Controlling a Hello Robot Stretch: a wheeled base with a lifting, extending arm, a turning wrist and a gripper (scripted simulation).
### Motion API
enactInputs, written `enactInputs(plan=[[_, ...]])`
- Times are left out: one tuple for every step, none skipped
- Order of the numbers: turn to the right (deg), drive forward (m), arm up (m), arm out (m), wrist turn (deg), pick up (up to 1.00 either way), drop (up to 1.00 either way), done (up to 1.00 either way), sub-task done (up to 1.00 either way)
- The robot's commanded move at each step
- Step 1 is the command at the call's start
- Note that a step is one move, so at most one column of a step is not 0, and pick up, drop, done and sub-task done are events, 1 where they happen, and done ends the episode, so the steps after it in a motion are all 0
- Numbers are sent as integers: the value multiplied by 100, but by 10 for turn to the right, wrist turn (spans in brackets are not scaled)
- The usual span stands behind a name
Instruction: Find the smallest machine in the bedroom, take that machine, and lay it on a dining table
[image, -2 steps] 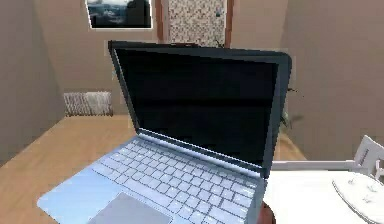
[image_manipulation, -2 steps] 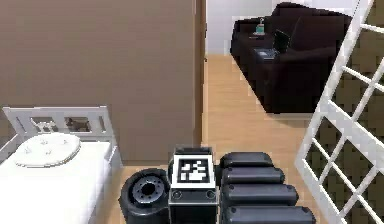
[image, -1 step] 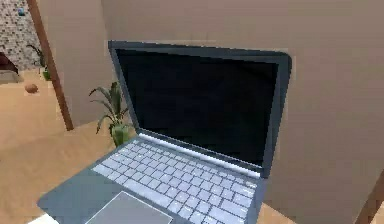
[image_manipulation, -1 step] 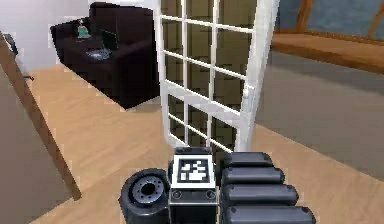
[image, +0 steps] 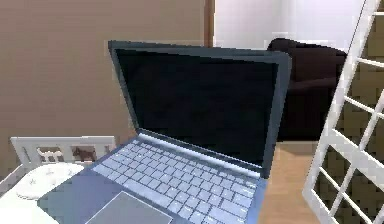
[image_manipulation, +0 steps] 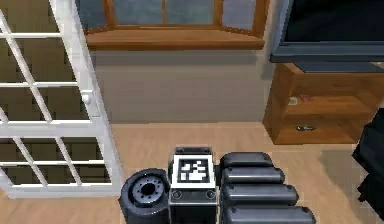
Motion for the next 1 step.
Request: enactInputs(plan=[[270, 0, 0, 0, 0, 0, 0, 0, 0]])
